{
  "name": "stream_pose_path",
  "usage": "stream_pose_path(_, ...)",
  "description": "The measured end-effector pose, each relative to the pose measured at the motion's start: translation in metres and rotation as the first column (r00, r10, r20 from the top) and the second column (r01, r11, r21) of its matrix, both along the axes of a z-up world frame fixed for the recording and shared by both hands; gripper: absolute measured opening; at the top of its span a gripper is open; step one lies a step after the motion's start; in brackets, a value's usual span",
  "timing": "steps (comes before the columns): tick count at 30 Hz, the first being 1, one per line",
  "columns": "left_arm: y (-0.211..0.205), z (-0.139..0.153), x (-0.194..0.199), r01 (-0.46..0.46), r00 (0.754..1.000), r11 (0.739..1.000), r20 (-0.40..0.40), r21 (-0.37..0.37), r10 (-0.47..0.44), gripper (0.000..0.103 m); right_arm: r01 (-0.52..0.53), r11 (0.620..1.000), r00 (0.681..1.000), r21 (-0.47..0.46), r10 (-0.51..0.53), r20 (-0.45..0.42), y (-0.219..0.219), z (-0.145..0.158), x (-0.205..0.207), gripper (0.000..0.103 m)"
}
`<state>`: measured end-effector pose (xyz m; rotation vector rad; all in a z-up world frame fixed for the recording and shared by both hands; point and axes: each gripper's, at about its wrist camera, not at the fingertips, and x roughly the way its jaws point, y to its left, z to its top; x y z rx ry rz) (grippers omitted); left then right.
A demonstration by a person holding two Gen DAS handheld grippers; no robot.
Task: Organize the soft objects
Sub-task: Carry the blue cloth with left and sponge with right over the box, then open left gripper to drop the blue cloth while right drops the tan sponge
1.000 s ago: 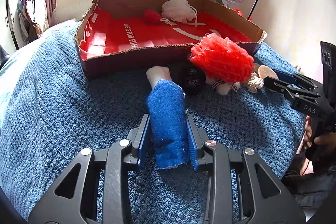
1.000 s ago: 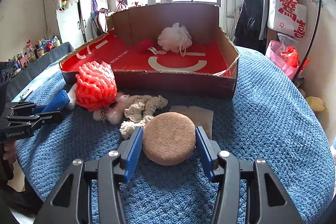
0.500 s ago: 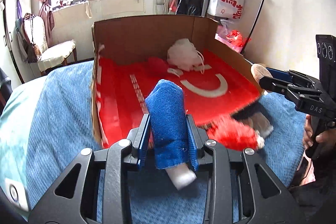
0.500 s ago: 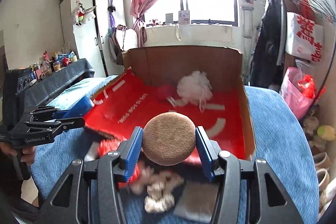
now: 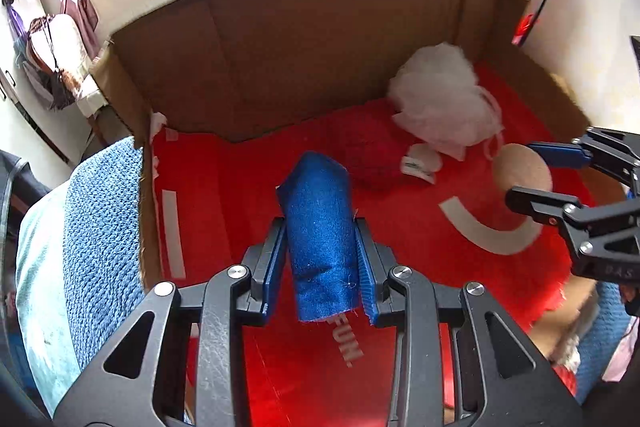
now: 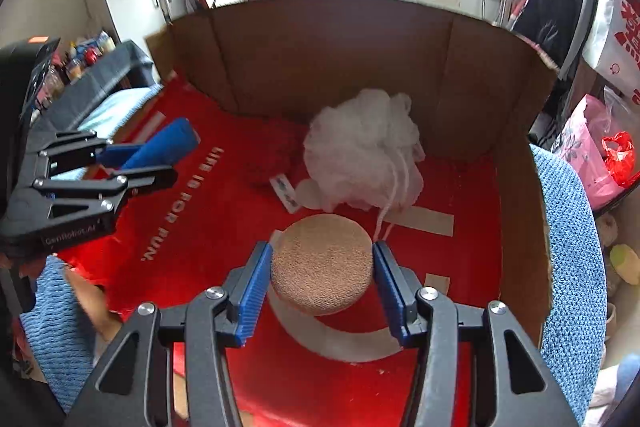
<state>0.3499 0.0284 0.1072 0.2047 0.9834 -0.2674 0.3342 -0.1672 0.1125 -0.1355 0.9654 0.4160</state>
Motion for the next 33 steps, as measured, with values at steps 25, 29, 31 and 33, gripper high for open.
stream_pose_path(25, -0.002, -0.027, 0.061, -0.07, 0.989, 0.997, -0.131, 0.038, 0.075, 0.031, 0.084, 0.991, 0.985, -0.107, -0.099, -0.143, -0.02, -0.032, 0.045, 0.055)
stream_pose_path(29, 0.002, -0.03, 0.062, -0.074, 0.988, 0.997, -0.134, 0.031, 0.077, 0.031, 0.084, 0.991, 0.983, -0.106, -0.1, -0.153, -0.02, -0.035, 0.047, 0.056)
stream_pose_path(31, 0.003, -0.03, 0.062, -0.073, 0.988, 0.997, -0.133, 0.033, 0.077, 0.031, 0.083, 0.991, 0.983, -0.106, -0.099, -0.155, -0.021, -0.036, 0.051, 0.057)
stream_pose_path(33, 0.004, -0.035, 0.062, -0.073, 0.988, 0.997, -0.13, 0.035, 0.077, 0.031, 0.082, 0.991, 0.983, -0.11, -0.099, -0.155, -0.02, -0.036, 0.051, 0.058)
